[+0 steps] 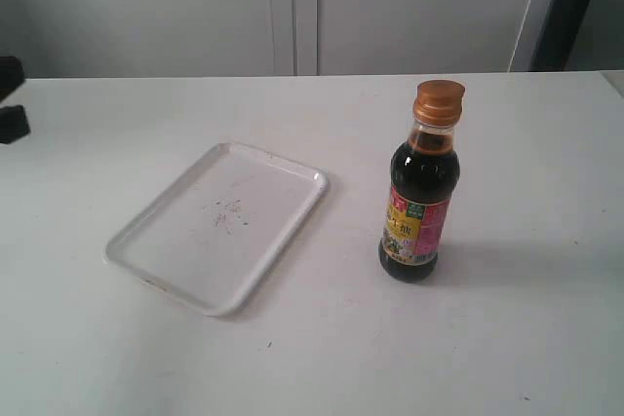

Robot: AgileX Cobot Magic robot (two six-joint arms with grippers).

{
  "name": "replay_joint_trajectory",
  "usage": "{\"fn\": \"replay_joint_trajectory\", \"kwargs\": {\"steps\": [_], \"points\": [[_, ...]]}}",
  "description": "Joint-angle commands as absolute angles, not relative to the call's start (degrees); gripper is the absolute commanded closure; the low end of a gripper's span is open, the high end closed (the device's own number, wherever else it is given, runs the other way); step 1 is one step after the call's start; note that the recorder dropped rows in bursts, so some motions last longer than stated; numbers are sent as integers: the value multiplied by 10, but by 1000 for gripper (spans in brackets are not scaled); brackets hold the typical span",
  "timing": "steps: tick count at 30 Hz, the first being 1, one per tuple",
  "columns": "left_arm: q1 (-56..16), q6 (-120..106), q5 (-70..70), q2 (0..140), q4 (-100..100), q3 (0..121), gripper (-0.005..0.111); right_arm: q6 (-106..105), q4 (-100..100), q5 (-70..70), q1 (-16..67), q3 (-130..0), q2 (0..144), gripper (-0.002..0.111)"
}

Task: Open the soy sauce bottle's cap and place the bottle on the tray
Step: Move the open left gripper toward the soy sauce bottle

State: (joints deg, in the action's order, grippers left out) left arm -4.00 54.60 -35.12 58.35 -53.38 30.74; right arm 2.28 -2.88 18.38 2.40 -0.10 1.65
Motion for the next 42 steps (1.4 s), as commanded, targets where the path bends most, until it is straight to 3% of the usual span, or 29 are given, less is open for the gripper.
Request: {"fn": "replay_joint_trajectory", "kwargs": {"steps": [1,10,17,20,25,27,36,42], "points": [[-123,523,-349,623,-551,332,107,24,-30,179,23,0,13,108],[-253,494,-339,712,-551,383,107,24,-30,179,23,0,13,108],[-304,478,-409,773,-569,413,103,24,-30,179,23,0,13,108],[-304,475,-462,795,-574,417,84,24,-30,179,23,0,13,108],[-304,457,-552,831,-574,424,19,24,-30,179,23,0,13,108],[-304,439,-575,845,-573,424,1,24,-30,179,23,0,13,108],[-304,419,-700,915,-548,424,2,24,-30,179,23,0,13,108],[-305,418,-700,958,-541,439,2,24,-30,179,23,0,13,108]]}}
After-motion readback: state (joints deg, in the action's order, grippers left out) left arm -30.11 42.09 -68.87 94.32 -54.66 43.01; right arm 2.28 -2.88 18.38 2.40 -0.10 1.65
